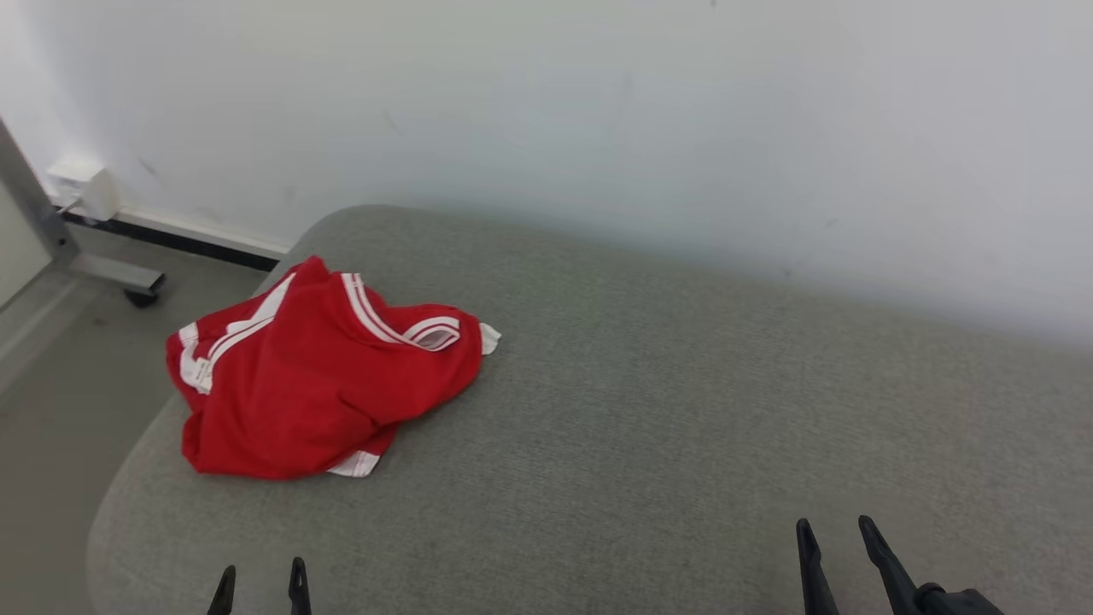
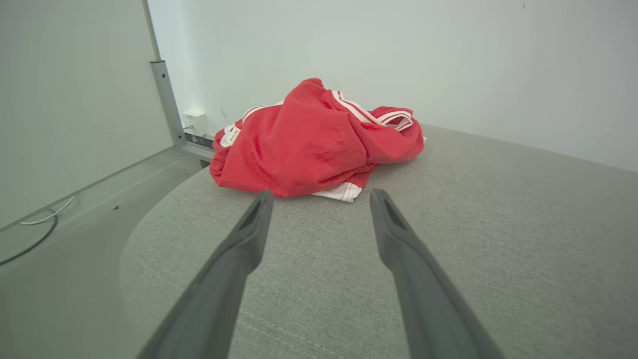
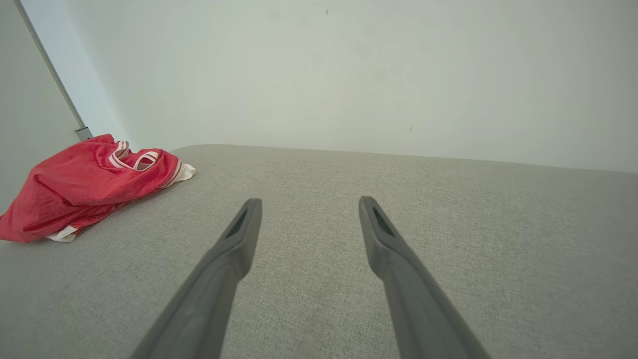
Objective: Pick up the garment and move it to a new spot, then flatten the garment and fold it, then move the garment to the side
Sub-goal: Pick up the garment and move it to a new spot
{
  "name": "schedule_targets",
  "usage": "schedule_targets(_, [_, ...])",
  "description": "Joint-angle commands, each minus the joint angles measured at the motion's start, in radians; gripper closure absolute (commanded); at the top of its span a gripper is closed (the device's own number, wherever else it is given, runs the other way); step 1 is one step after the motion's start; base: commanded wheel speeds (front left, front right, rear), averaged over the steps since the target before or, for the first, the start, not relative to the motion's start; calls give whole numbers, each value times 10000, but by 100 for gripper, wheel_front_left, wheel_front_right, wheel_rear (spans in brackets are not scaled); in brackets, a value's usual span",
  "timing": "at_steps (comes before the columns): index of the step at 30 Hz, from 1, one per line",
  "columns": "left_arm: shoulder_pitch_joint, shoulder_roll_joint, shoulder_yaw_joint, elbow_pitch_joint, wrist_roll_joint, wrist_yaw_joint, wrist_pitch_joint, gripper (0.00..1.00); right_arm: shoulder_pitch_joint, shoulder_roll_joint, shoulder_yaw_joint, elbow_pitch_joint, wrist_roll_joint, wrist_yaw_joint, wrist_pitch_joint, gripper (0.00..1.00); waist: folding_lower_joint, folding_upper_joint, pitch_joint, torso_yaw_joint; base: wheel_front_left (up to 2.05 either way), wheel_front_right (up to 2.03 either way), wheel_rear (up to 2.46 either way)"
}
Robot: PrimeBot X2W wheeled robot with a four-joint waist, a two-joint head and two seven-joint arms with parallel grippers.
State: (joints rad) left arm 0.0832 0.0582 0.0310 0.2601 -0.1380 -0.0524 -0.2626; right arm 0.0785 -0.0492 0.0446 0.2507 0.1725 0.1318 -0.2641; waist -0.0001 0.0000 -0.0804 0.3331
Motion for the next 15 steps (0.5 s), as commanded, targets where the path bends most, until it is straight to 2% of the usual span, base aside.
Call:
schedule_targets(1, [116, 53, 53, -35, 111, 1, -35, 0, 49, -20, 14, 14, 37, -21, -8, 0, 1, 0, -46, 1096, 0, 0, 0])
schedule_targets(6, [238, 55, 425, -228, 10, 69, -35, 0, -237, -24, 314, 47, 34, -21, -6, 0, 1, 0, 203, 1498, 0, 0, 0])
schedule_targets(15, [503, -33, 779, -569, -107, 124, -35, 0, -778, -22, 724, 318, -96, -22, -6, 0, 1, 0, 500, 1707, 0, 0, 0])
